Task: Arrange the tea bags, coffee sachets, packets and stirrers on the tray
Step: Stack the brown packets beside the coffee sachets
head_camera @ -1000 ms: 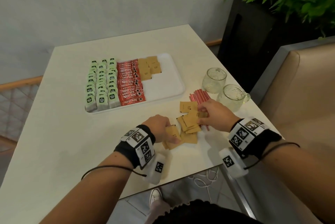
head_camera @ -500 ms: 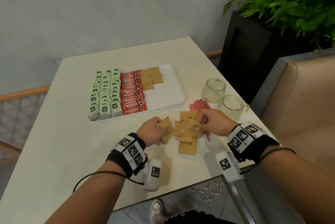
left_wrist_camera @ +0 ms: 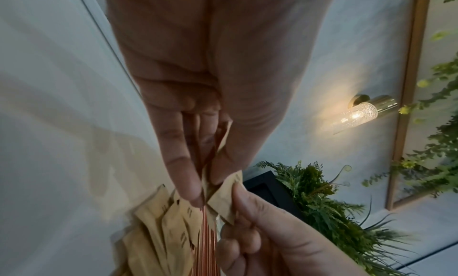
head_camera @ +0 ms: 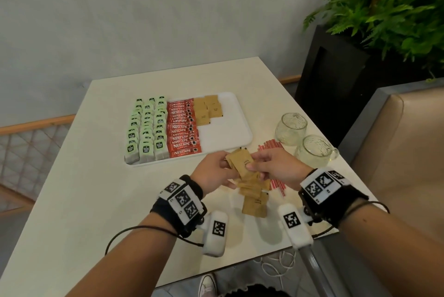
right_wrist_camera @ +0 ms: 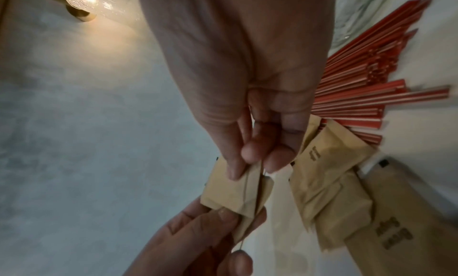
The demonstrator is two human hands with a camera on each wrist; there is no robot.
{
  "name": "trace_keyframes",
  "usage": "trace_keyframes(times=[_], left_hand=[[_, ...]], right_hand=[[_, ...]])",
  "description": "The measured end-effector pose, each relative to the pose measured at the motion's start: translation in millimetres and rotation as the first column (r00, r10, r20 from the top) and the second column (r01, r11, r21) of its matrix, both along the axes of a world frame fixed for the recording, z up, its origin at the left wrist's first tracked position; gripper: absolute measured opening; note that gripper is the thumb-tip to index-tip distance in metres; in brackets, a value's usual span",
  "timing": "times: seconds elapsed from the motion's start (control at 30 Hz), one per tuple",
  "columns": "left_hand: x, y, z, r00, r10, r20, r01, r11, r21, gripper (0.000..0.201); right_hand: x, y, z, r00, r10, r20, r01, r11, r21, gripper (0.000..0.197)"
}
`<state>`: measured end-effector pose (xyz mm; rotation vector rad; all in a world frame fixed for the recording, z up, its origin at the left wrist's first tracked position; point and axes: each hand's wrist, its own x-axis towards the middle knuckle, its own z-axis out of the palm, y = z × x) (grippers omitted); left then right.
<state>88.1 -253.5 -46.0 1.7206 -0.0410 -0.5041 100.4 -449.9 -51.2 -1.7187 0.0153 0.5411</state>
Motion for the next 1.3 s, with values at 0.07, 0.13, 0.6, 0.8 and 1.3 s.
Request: trace_keyframes(times=[0.07,0.13,0.6,0.8,1.3], left_hand=[[0,-1,-2,1.000,-0.029,0.004,0.029,1.000,-0.007,0.037],[-1,-1,-3,0.999,-0.039,-0.017,0.038,0.999,-0.034,0.031],[18,4,-2,0.987,-0.026,-0.158,-0.003,0.983,-0.182,0.036],[20,5,-16,0.965,0.111,-0.237,-0.136,0.987,-0.091,0.043],[25,29,-7,0.782,0.182,-0.596,-0.451,0.826,-0.339,0.033]], right_hand=[[0,-1,-1,0.998,0.051,-0.041,-0.053,0.998,-0.041,0.024],[2,-1,1,0.996,0.049,-0.078,-0.051,0.998,-0.024,0.029],[20,17,29,0.987,0.158,-0.016,-0.159,0.986,-0.048,0.015],[49,4,10,0.974,0.098,0.205,0.043,0.808,-0.588,0.028],[52,-9,-9,0.946,0.314,0.079,-0.125,0.581,-0.804,0.039]])
